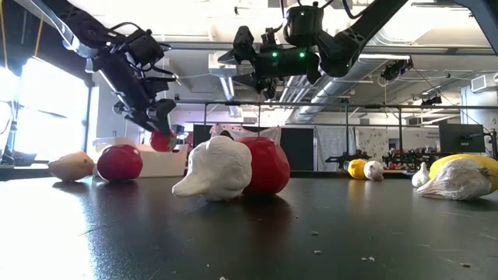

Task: Sort produce into baskets
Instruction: Put the red tomato into the white bin, then put the yellow lemon into the blue bin

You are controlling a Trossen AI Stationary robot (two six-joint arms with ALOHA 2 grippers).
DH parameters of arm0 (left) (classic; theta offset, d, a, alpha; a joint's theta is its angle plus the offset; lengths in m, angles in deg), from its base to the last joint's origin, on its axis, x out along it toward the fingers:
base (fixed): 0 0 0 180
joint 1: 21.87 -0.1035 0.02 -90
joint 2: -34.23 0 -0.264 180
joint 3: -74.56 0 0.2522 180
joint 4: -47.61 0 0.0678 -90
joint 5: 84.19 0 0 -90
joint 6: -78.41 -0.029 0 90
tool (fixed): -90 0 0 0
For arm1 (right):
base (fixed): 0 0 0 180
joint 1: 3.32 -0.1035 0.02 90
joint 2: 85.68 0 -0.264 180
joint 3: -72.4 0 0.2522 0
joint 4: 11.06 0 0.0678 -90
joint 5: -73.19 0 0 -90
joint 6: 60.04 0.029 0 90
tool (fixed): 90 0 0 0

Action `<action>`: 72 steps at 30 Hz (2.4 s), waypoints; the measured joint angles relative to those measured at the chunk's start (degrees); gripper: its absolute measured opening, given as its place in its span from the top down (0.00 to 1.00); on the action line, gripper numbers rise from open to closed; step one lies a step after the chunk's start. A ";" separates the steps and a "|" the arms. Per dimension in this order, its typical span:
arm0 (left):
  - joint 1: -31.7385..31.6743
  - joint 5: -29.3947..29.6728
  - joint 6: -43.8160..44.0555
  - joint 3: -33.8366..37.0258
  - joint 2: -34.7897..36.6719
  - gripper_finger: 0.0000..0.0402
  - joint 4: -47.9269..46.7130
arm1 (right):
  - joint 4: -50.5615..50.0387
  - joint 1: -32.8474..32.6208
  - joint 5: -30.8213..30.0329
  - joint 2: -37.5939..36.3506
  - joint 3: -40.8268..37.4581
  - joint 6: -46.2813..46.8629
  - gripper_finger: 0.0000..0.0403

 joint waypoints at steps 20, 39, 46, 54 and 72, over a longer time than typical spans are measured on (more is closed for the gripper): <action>0.00 -4.91 -1.08 0.36 0.05 0.23 7.00 | -2.62 0.68 3.77 0.00 -0.02 -4.91 0.23; 4.40 -27.74 -5.85 10.12 0.07 0.23 36.53 | -50.11 0.73 -6.47 -10.79 -0.16 -23.96 0.91; 6.01 -28.37 -2.98 10.12 0.07 0.23 36.48 | -58.82 0.72 -9.17 -10.91 -0.20 -23.68 0.95; 7.78 -26.52 -1.43 10.12 -0.06 0.23 36.34 | -56.55 2.30 -13.08 -15.26 -6.41 -20.55 0.99; 9.33 -26.47 -6.40 10.05 -0.48 0.54 38.08 | -71.38 20.57 -1.71 -35.61 -15.89 -12.71 0.93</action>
